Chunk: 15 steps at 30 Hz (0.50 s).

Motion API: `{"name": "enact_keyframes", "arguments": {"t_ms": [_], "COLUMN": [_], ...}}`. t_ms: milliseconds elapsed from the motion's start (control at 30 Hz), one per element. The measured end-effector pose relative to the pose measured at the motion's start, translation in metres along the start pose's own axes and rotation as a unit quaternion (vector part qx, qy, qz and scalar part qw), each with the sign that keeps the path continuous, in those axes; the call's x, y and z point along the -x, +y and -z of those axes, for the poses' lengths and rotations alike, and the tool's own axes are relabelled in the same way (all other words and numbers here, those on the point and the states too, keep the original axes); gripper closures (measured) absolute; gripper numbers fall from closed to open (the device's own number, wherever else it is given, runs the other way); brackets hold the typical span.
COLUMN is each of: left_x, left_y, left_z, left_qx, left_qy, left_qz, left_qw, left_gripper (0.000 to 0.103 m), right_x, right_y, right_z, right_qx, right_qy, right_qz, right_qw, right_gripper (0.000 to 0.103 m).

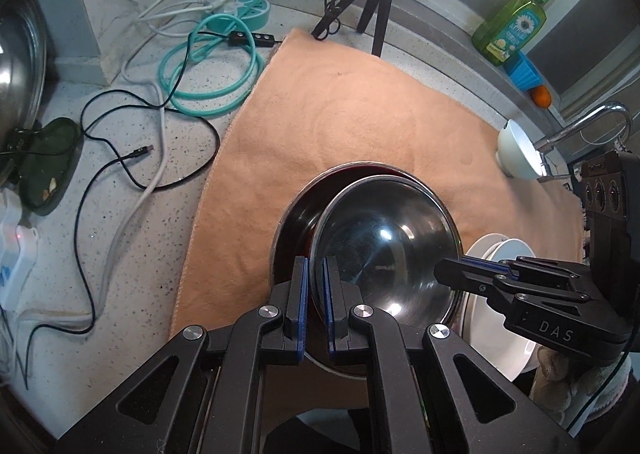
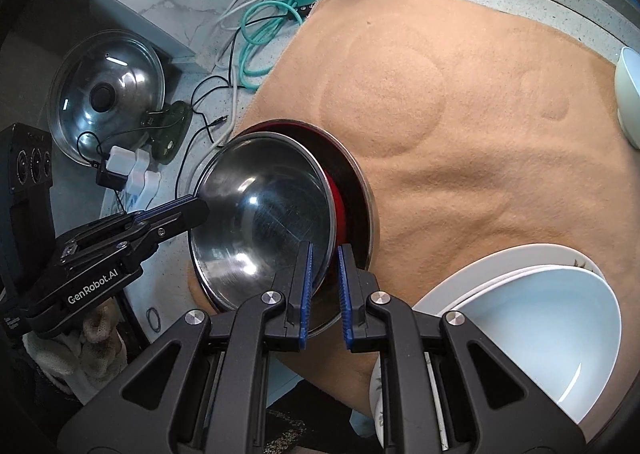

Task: Organize plates and bowls
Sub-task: 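Lift the red-bottomed bowl and lower it into the large steel bowl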

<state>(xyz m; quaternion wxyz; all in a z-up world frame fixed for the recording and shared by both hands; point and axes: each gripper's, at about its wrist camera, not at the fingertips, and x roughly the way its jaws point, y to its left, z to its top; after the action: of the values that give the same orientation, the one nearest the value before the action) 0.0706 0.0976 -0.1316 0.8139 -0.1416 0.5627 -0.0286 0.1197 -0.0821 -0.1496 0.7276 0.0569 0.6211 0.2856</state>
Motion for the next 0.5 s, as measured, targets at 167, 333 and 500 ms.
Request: {"name": "enact_keyframes", "arguments": {"t_ms": [167, 333, 500], "left_x": [-0.004, -0.008, -0.011], "left_y": [0.001, 0.001, 0.001], "left_z": [-0.001, 0.0, 0.0], "left_qx": [-0.001, -0.002, 0.001], "left_qy": [0.005, 0.011, 0.018], "left_qz": [-0.003, -0.008, -0.01], "left_qw": [1.0, 0.9999, 0.9998], "left_gripper": [0.097, 0.097, 0.097], "right_x": [-0.003, -0.006, -0.008], "right_y": [0.002, 0.004, 0.006], "right_z": [-0.002, -0.004, -0.005], "right_qx": [0.004, 0.007, 0.014], "right_qy": [0.004, 0.006, 0.011], "right_qz": [0.006, 0.013, 0.017], "right_qw": [1.0, 1.0, 1.0], "right_gripper": [0.091, 0.091, 0.089]}}
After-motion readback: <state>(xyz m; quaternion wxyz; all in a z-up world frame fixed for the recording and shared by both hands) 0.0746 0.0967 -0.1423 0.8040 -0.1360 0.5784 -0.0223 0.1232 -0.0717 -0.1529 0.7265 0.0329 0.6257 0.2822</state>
